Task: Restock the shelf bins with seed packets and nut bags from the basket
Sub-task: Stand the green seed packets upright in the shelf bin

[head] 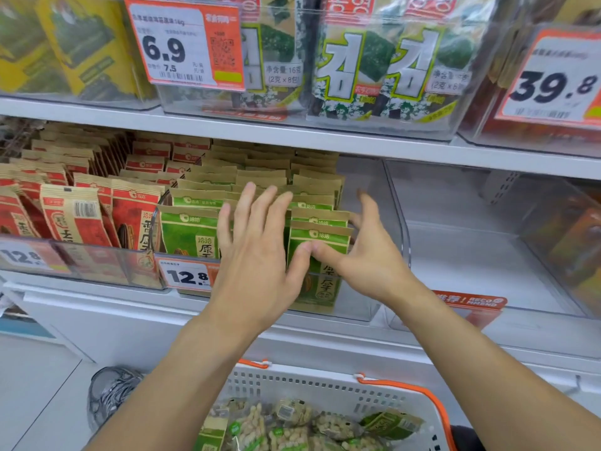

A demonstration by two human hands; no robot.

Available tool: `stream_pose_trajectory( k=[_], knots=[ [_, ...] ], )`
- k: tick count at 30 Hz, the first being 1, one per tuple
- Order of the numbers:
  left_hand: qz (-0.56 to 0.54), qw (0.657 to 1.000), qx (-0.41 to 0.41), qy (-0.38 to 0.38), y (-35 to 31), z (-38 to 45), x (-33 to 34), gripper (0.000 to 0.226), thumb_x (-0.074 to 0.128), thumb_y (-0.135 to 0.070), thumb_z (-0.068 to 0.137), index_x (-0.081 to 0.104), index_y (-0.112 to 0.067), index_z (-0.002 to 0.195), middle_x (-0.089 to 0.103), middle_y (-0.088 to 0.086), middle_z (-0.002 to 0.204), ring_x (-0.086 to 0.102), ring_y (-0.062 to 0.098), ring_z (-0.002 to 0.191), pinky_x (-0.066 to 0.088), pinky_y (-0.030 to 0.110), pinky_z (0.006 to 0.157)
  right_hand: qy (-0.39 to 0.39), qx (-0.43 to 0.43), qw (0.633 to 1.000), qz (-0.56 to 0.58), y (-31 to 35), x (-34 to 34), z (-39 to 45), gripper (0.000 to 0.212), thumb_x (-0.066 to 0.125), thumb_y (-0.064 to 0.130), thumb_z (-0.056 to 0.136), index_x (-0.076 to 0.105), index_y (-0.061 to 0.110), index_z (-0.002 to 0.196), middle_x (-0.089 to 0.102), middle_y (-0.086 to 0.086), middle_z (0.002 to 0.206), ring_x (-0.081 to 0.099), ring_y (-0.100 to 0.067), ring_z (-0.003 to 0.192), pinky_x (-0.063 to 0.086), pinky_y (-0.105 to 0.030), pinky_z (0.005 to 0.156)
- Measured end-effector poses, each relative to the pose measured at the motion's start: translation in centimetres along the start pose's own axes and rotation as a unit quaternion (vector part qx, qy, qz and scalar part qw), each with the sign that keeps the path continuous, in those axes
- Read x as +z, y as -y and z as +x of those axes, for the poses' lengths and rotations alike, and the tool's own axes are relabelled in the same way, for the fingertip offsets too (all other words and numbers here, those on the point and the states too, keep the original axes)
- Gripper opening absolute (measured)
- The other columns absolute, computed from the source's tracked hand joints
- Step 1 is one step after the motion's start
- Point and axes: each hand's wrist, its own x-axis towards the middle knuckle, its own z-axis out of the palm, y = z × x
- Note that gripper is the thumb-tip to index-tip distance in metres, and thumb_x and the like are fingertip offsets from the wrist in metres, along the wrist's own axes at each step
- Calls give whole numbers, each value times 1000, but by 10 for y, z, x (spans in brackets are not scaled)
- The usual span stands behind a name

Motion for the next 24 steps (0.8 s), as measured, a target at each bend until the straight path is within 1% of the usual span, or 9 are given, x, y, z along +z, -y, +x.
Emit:
stream_pose_trajectory(
  k=[1, 3, 6, 10, 14, 16, 18, 22, 24],
  knots=[
    [12, 1000, 1, 5, 0, 3, 2, 61, 39, -47, 93, 38, -17, 146, 36, 1, 154, 13, 23, 150, 7, 52, 121, 16, -22, 999, -17, -1, -1, 1, 90, 80, 38, 81, 23, 27, 149, 57, 25, 121, 57, 5, 109, 47, -18, 95],
    [30, 999, 5, 15, 0, 6, 4, 58, 32, -47, 95, 39, -19, 145, 39, 1, 153, 16, 25, 149, 6, 54, 120, 45, -37, 998, -33, -5, -3, 4, 80, 79, 37, 82, 31, 25, 145, 60, 18, 126, 59, 0, 114, 48, -26, 102],
    [46, 999, 6, 20, 1, 7, 8, 55, 31, -44, 95, 43, -20, 143, 39, 2, 153, 20, 26, 148, 6, 54, 120, 89, -25, 993, -67, -15, -4, 12, 94, 70, 62, 77, 25, 26, 152, 57, 16, 133, 58, -6, 120, 48, -35, 104],
    [59, 998, 9, 22, 5, 9, 9, 52, 42, -39, 92, 46, -23, 141, 40, -1, 153, 26, 25, 145, 7, 54, 119, 138, -14, 981, -139, -19, 3, 26, 108, 46, 99, 57, 39, 31, 142, 63, 14, 123, 63, -8, 109, 55, -40, 93],
    [53, 998, -1, 17, 10, 10, 6, 48, 43, -35, 92, 49, -25, 138, 40, -6, 152, 28, 24, 143, 8, 55, 119, 174, 26, 963, -206, -5, 8, 23, 81, 45, 77, 85, 40, 19, 141, 60, -2, 118, 67, -18, 96, 56, -43, 87],
    [51, 999, 3, 15, 10, 9, 6, 47, 42, -35, 92, 48, -26, 138, 39, -7, 152, 26, 24, 144, 7, 54, 119, 181, 41, 953, -238, -2, 3, 14, 54, 51, 66, 91, 56, 21, 121, 66, -3, 98, 68, -18, 80, 57, -36, 76],
    [52, 998, 7, 16, 10, 8, 6, 47, 41, -34, 93, 47, -25, 139, 38, -6, 153, 25, 24, 145, 6, 55, 120, 154, 43, 961, -224, 1, -1, 5, 35, 58, 53, 94, 63, 22, 110, 68, 1, 88, 67, -17, 77, 52, -30, 67],
    [52, 998, 6, 19, 9, 8, 6, 48, 40, -32, 92, 47, -23, 139, 37, -4, 154, 19, 24, 148, 2, 55, 120, 135, 8, 964, -230, 4, 7, -2, 30, 50, 44, 101, 60, 18, 109, 63, -1, 91, 59, -20, 78, 39, -25, 55],
    [43, 999, 4, 21, 9, 7, 5, 49, 42, -32, 91, 47, -22, 139, 37, -4, 154, 15, 23, 150, 0, 55, 120, 139, 23, 968, -207, 3, 10, -1, 30, 54, 47, 98, 62, 19, 107, 66, 0, 95, 61, -18, 81, 46, -28, 60]
  ],
)
